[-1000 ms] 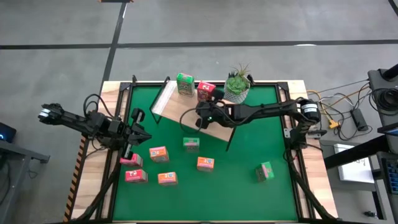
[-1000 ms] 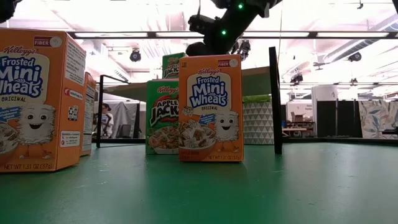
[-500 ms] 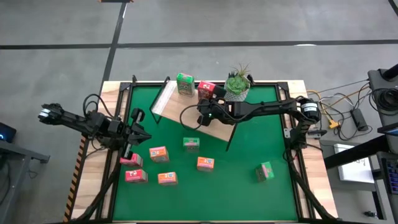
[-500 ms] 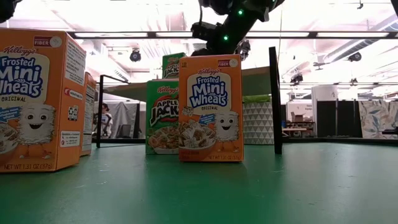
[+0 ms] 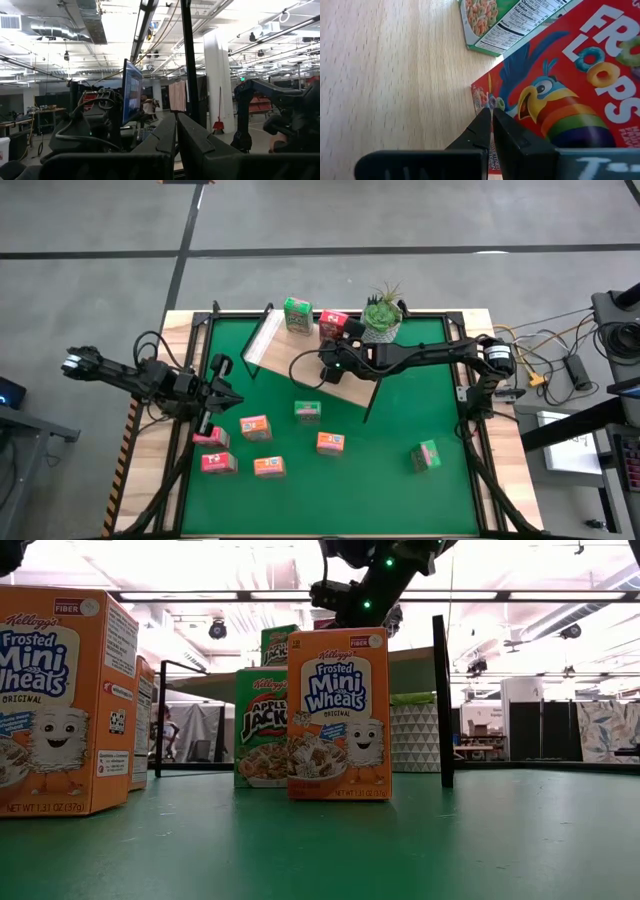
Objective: Stack cereal on shelf
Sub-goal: Put the bottom right red cereal box on the shelf, then put the middle right orange cereal box on the shelf
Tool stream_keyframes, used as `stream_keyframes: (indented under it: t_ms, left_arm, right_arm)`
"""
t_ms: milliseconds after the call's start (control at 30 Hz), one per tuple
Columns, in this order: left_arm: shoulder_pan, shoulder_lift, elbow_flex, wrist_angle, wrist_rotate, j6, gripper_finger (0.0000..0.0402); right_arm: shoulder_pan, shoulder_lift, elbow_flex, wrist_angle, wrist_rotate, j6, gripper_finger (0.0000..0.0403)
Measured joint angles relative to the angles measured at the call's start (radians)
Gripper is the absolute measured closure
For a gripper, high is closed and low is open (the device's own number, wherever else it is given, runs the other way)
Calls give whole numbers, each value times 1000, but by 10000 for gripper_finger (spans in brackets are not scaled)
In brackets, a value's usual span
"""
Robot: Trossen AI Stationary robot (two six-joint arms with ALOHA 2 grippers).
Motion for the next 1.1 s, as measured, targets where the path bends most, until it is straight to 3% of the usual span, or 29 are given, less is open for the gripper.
stream_keyframes:
  t_ms: [267, 467, 800, 1100]
  left_arm:
    - [0, -2, 0, 0, 0, 0, 402]
    - [0, 0, 0, 0, 0, 0, 402]
    - [0, 0, 0, 2, 0, -17, 402]
    - [0, 0, 0, 9, 0, -23, 402]
  right_arm:
    - [48, -4, 20, -30, -2, 5, 394]
    - [138, -8, 140, -166, -17, 46, 394]
    - [254, -9, 390, -496, -202, 416, 394]
    - [313, -9, 513, -534, -416, 651, 394]
